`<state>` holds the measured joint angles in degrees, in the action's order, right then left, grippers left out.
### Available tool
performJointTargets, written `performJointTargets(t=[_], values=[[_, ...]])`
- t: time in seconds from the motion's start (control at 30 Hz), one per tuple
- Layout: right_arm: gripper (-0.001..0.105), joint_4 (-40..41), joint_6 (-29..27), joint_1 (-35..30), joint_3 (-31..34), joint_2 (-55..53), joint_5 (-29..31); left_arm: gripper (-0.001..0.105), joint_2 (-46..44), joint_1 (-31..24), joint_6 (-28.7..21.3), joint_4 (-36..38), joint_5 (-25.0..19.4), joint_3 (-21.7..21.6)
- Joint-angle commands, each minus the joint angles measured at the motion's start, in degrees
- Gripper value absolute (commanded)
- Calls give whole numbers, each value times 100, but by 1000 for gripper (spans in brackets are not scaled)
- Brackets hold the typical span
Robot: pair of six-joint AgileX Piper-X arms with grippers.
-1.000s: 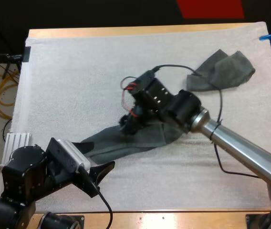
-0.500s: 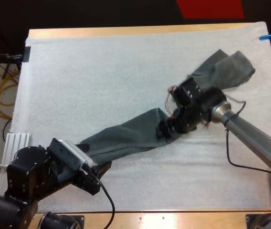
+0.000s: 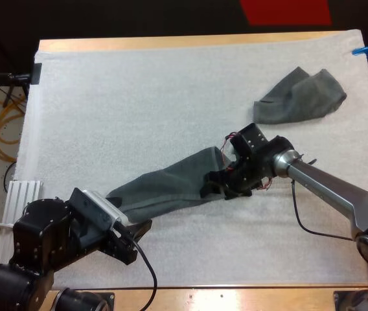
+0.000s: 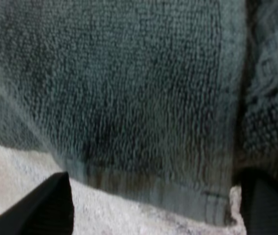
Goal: Pick towel from pile fold and stack
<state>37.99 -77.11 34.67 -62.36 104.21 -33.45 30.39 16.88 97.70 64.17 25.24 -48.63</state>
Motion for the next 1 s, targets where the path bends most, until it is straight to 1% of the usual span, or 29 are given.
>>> performJointTargets(t=[0.0,0.03,0.07,0.1,0.13,0.17,0.2,0.23,0.33,0.37,0.43,0.47,0.53,0.57,0.63,0.67,0.73,0.77,0.83,0.87,0.93,0.97], values=[[60,-99,34,-13,-10,5,-19,72,-18,28,-5,19,4,0],[52,-125,89,-13,-20,5,-19,72,-18,28,-5,19,4,0],[46,-146,121,-13,-21,5,-7,72,-18,28,-5,19,4,0],[37,-167,147,-13,-21,5,-6,72,-18,28,-5,19,4,0],[25,-169,149,-13,-21,5,14,72,-18,28,-5,19,4,0],[19,-168,149,-13,-21,5,17,72,-18,28,-5,19,4,0],[8,-168,149,-13,-21,-13,15,72,-18,28,-5,19,4,0],[1,-168,128,-13,-21,-40,15,72,-18,28,-5,19,4,0],[0,-215,-38,-13,-21,-214,90,72,-18,28,-5,19,4,0],[0,-219,-98,-13,-31,-304,221,72,-18,28,-5,19,4,0],[0,-218,-296,-13,-86,-596,747,72,-18,28,-5,19,4,0],[0,-218,-364,-13,-105,-668,863,72,-18,28,-5,19,4,0],[0,-218,-598,-37,-249,-1047,1469,72,-18,28,-5,19,4,0],[0,-218,-646,-42,-297,-1157,1669,72,-18,28,-5,19,4,0],[0,-218,-895,-50,-484,-1542,2449,72,-18,28,-5,19,4,0],[0,-218,-1011,-50,-549,-1687,2725,72,-18,28,-5,19,4,0],[0,-218,-1476,-50,-824,-2051,3730,72,-18,28,-5,19,4,0],[0,-218,-1613,-50,-887,-2129,3936,72,-18,28,-5,19,4,0],[0,-218,-2179,-50,-1211,-2464,4876,72,-18,28,-5,19,22,0],[0,-218,-2307,-50,-1307,-2543,5105,72,-18,28,-5,19,20,0],[0,-218,-2786,-50,-1627,-2737,5655,72,-18,28,-19,9,20,0],[0,-218,-2897,-50,-1716,-2784,5737,72,-18,28,-19,5,20,0]])
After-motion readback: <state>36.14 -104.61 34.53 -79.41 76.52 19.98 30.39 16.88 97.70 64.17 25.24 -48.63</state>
